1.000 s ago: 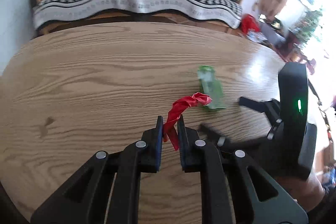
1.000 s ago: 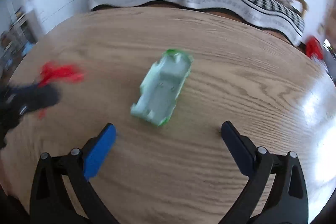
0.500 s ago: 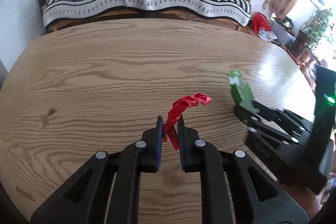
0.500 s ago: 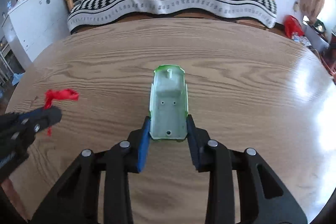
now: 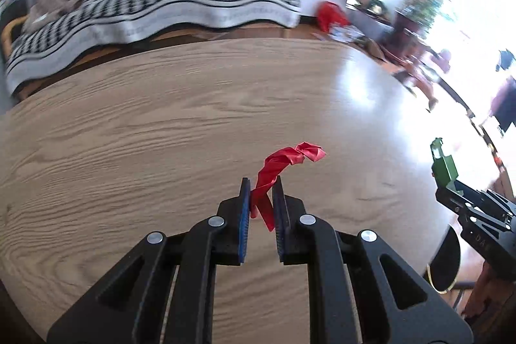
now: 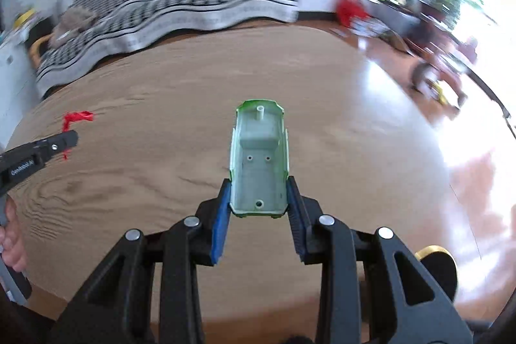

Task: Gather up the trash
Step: 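Carry the red ribbon and green container over the black bin and open both tools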

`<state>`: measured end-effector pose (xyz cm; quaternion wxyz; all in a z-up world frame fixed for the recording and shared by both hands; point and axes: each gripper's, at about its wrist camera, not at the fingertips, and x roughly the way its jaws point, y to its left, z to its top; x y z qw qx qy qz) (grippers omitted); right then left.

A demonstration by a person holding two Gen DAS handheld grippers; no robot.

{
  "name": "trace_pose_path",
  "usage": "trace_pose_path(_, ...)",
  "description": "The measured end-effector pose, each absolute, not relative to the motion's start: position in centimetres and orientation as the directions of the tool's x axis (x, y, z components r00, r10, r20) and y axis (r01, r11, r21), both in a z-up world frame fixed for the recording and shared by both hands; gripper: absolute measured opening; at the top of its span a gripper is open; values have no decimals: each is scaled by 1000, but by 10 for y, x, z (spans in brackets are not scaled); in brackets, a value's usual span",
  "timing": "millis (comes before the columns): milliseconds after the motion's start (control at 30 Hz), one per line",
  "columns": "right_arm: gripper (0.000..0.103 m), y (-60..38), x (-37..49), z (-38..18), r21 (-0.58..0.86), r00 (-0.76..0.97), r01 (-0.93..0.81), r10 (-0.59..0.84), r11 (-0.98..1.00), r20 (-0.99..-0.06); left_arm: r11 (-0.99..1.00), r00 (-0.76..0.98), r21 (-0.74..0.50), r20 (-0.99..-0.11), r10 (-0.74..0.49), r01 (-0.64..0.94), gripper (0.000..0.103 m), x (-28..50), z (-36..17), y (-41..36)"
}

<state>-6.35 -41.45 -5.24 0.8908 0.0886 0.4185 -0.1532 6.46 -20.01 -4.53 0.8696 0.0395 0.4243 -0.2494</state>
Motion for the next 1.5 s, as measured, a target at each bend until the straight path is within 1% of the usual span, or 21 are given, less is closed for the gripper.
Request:
trace_pose_path(333,33,-547,-226,-68,59,503,625,-344,779,-793,720,422,-129,-735,-531,682,12,-17,-47,-337)
trace_pose_path(567,33,-594,-322,-79,78,438,748,-401,659,-805,572,309,-127,-736,-602,811,12,-84,-61,-418)
trace_pose_path(700,33,-607,-354,-85,82,410,783,-412,616,-814,492,247,-130,-738,-627,861,12,-118,-72,-450)
trace_pose_path(933,33,-628,-383,-101,89,362,822,-396,563,-844,414,171,-144,-754,-634,899,12,-145,-88,-483)
trace_pose_path(1500,33,-652,-382,-111,106,341,844,-373,526,-863,369,107,-166,-781,-616,914,12,-153,-112,-524)
